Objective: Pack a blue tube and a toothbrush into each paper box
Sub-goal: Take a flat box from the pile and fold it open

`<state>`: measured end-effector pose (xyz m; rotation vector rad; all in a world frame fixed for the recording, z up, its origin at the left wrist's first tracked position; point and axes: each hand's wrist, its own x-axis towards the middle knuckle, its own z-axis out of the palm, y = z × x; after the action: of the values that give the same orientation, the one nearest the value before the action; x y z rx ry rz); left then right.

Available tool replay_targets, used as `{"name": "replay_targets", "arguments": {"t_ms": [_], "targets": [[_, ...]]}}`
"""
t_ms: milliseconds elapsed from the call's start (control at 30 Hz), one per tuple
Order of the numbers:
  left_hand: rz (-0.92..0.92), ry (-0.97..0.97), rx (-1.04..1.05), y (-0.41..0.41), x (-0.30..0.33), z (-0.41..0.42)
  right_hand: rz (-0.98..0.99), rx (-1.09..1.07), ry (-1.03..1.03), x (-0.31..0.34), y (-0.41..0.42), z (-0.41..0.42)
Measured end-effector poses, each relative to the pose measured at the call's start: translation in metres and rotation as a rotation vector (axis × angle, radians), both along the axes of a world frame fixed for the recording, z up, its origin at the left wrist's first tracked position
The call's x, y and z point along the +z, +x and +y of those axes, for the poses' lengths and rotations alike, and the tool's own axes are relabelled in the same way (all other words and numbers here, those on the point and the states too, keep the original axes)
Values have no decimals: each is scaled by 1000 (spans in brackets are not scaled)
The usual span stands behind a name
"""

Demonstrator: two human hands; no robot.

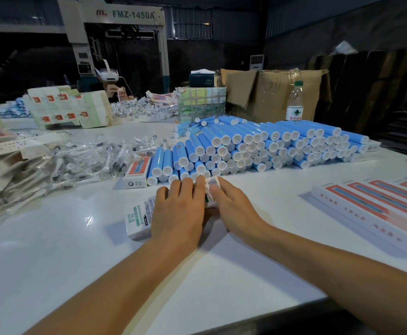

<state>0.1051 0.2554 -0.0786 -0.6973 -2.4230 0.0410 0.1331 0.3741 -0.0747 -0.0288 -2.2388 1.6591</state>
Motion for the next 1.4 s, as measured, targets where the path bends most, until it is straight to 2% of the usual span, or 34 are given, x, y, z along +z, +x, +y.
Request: {"name": "replay_targets", "arguments": {"t_ms": [67, 200, 567, 833, 967, 1100, 1233, 1400], "targets": [[-4, 15, -5, -2, 0, 0, -30, 5, -167, 4, -1, 4], [9, 46, 3, -3, 1, -3, -119, 14, -362, 9, -3, 13], [-5, 31, 11, -2, 2, -6, -77, 58, -410, 9, -1, 15], [59, -2, -24, 2, 4, -6, -28, 63, -341, 6, 0, 13], [46, -1, -3, 4, 6, -7, 5, 51, -223, 5, 1, 10], [30, -8, 47, -3, 2, -9, 72, -71, 16, 4, 3, 12], [24, -6, 72, -3, 2, -10, 88, -209, 122, 3, 1, 16], [12, -20, 74, -2, 2, -8, 104, -262, 203, 1, -1, 14]]}}
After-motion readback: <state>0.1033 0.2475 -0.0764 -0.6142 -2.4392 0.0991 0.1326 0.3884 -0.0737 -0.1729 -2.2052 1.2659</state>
